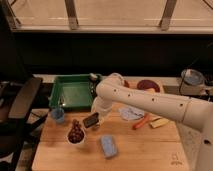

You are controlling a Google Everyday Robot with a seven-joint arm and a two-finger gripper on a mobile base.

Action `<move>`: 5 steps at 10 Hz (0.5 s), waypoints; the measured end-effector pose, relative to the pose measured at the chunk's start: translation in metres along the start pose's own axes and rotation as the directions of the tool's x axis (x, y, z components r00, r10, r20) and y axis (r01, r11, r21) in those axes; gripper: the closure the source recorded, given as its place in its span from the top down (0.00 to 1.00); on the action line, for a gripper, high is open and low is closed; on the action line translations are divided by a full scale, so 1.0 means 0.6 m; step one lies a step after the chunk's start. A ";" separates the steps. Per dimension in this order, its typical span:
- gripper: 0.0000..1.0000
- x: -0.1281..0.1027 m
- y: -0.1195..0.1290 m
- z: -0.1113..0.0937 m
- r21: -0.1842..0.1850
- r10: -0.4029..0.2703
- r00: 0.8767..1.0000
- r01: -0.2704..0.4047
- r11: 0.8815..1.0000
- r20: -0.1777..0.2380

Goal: Place eraser in metal cup

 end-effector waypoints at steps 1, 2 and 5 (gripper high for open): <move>0.80 0.002 0.003 -0.003 0.001 0.006 1.000 -0.006 1.000 -0.006; 0.80 0.008 0.009 -0.014 0.006 0.021 0.999 -0.021 1.000 -0.023; 0.80 0.048 0.056 -0.067 0.029 0.103 0.991 -0.101 0.994 -0.089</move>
